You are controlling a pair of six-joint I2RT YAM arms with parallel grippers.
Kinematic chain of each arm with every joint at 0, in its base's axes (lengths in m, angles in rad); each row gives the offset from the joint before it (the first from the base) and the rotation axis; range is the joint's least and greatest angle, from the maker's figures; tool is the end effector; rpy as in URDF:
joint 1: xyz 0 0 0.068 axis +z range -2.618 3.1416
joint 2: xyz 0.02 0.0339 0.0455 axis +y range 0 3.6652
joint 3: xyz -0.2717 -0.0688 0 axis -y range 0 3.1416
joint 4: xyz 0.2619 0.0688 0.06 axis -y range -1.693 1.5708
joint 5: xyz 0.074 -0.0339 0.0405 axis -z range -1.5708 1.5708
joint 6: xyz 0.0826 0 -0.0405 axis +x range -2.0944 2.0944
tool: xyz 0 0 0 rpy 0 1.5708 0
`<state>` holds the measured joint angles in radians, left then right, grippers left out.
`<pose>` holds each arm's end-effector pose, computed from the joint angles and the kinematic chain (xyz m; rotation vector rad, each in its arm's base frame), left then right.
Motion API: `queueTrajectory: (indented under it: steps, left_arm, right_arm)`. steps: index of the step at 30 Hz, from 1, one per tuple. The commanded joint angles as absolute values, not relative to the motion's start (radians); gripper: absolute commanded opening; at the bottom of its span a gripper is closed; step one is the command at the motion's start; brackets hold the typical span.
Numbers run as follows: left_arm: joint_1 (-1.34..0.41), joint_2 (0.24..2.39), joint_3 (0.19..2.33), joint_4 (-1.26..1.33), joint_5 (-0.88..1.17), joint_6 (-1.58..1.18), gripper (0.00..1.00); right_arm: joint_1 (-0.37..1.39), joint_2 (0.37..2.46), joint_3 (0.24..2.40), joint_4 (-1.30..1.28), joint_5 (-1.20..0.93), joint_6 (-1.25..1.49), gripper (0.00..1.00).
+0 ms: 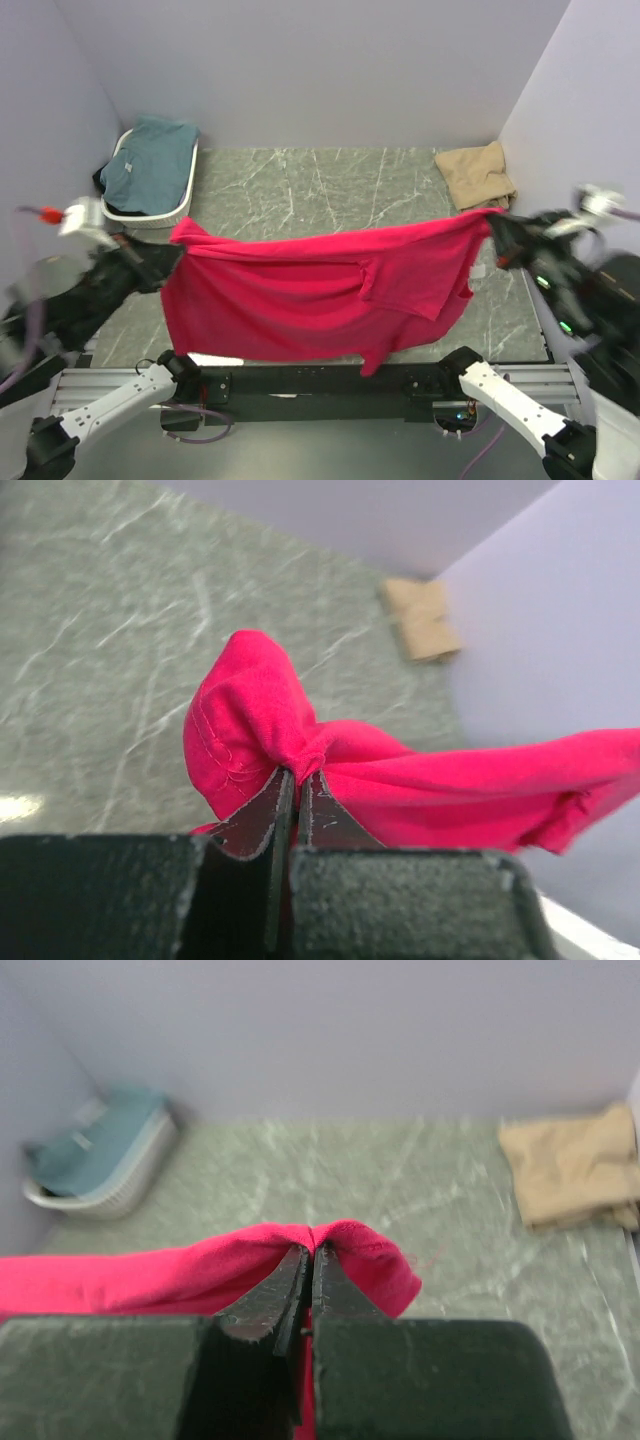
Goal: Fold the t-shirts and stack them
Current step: Flatten the tshirt out
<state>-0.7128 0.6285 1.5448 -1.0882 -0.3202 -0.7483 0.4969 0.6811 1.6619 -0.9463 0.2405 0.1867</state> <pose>0.0641 -0.0210 0.4915 -0.2741 1.7799 -0.7872 0.0612 0.0108 0.5409 -0.0475 1.5474 0.3581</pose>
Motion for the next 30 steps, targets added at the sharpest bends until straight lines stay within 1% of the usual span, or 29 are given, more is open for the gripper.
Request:
queueTrajectory:
  steps: [1,2,4,7,8,12,14,17,19,23,25,30]
  left_arm:
    - [-0.713,0.706,1.335,-0.958,-0.419,-0.773,0.01]
    - [-0.713,0.721,1.298,-0.915,-0.434,-0.775,0.01]
    - [-0.713,0.758,1.211,-0.821,-0.466,-0.778,0.01]
    - [-0.713,0.826,1.135,-0.714,-0.528,-0.773,0.01]
    - [-0.713,0.848,1.125,-0.697,-0.567,-0.77,0.01]
    - [-0.712,0.96,1.091,-0.592,-0.647,-0.73,0.02]
    - [-0.706,1.034,1.071,-0.524,-0.652,-0.704,0.05]
    - [-0.669,1.143,1.034,-0.421,-0.657,-0.693,0.05]
    - [-0.64,1.227,1.003,-0.361,-0.635,-0.681,0.05]
    - [-0.534,1.386,0.989,-0.2,-0.572,-0.647,0.1]
    - [-0.506,1.493,1.025,-0.14,-0.558,-0.618,0.11]
    - [-0.431,1.712,1.165,-0.046,-0.535,-0.537,0.13]
  right_arm:
    - [0.494,0.79,1.473,-0.796,0.302,0.147,0.0]
    - [0.492,0.802,1.415,-0.741,0.311,0.149,0.0]
    - [0.492,0.831,1.391,-0.715,0.367,0.169,0.0]
    - [0.494,0.88,1.322,-0.64,0.359,0.205,0.0]
    - [0.492,0.9,1.268,-0.579,0.354,0.207,0.0]
    - [0.488,0.988,1.19,-0.482,0.391,0.206,0.0]
    - [0.476,1.055,1.163,-0.434,0.407,0.204,0.0]
    - [0.436,1.155,1.143,-0.372,0.394,0.203,0.0]
    - [0.397,1.239,1.153,-0.338,0.355,0.215,0.0]
    - [0.304,1.388,1.193,-0.261,0.278,0.227,0.0]
    - [0.255,1.483,1.26,-0.274,0.25,0.239,0.0]
    - [0.212,1.647,1.377,-0.256,0.209,0.232,0.0]
